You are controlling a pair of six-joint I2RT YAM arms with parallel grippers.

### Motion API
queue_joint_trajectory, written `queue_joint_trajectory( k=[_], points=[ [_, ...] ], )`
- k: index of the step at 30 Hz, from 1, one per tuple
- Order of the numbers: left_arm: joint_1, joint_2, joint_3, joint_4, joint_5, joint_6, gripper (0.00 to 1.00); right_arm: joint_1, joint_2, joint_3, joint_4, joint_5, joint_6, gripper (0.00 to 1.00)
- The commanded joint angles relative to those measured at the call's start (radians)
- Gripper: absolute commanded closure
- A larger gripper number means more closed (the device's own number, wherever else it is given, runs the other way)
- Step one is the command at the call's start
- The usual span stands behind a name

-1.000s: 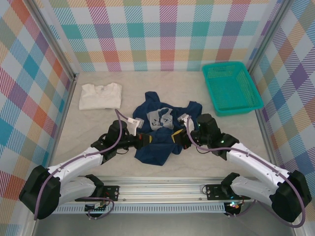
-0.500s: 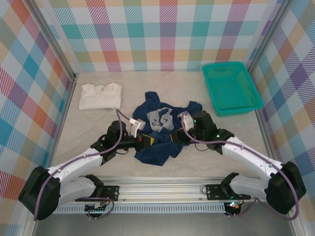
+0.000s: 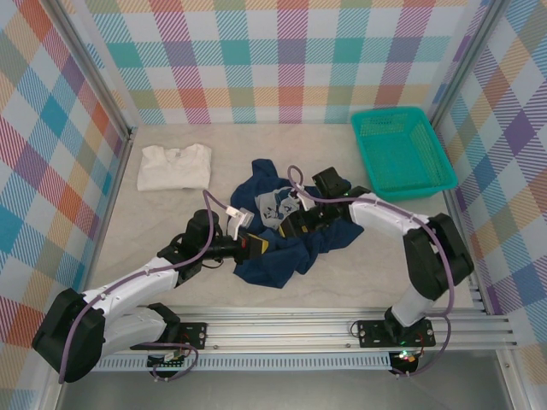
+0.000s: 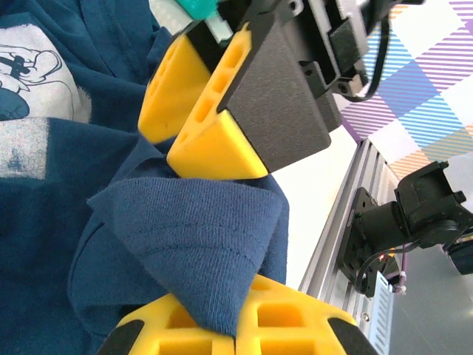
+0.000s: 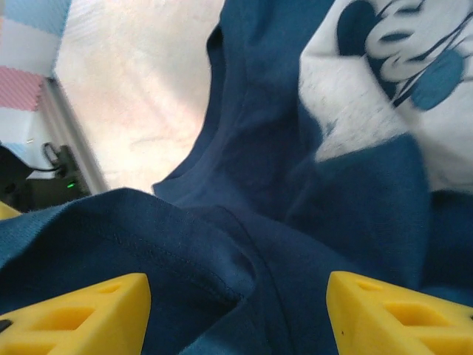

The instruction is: Fold the inside-out t-shirt

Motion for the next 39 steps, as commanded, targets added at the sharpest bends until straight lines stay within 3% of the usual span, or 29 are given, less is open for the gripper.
queue_joint_trajectory(
  k=[1, 2, 7, 12, 17, 20, 25, 29, 34, 39],
  points=[
    [-0.002, -0.029, 0.012, 0.002, -0.004, 0.032, 1.0, 0.005, 0.038, 0.018, -0.011, -0.27, 0.0, 0.39],
    [-0.002, -0.032, 0.012, -0.003, -0.015, 0.035, 1.0, 0.004, 0.04, 0.007, 0.011, -0.295, 0.013, 0.42],
    [-0.002, -0.05, 0.003, -0.028, -0.064, 0.037, 1.0, 0.004, 0.008, -0.028, 0.061, -0.314, 0.06, 0.81],
    [-0.002, -0.045, -0.004, -0.027, -0.077, 0.033, 1.0, -0.003, -0.106, -0.046, 0.076, -0.148, 0.074, 0.98],
    [-0.001, -0.035, 0.005, -0.036, -0.103, 0.032, 1.0, -0.003, -0.238, -0.099, 0.128, 0.037, 0.077, 0.99],
    [-0.002, -0.017, 0.032, -0.08, -0.214, 0.017, 1.0, -0.002, -0.329, -0.176, 0.222, 0.111, 0.093, 1.0],
    [-0.002, 0.059, 0.116, -0.156, -0.337, -0.015, 0.81, 0.012, -0.43, -0.279, 0.394, 0.21, 0.161, 1.0],
    [-0.012, 0.064, 0.135, -0.161, -0.355, -0.021, 0.64, 0.061, -0.452, -0.293, 0.434, 0.31, 0.151, 1.0],
    [-0.081, 0.053, 0.167, -0.178, -0.391, 0.012, 0.43, 0.081, -0.445, -0.288, 0.454, 0.317, 0.151, 1.0],
    [-0.095, 0.143, 0.228, -0.181, -0.499, 0.038, 0.33, 0.089, -0.446, -0.292, 0.466, 0.305, 0.15, 1.0]
  ],
)
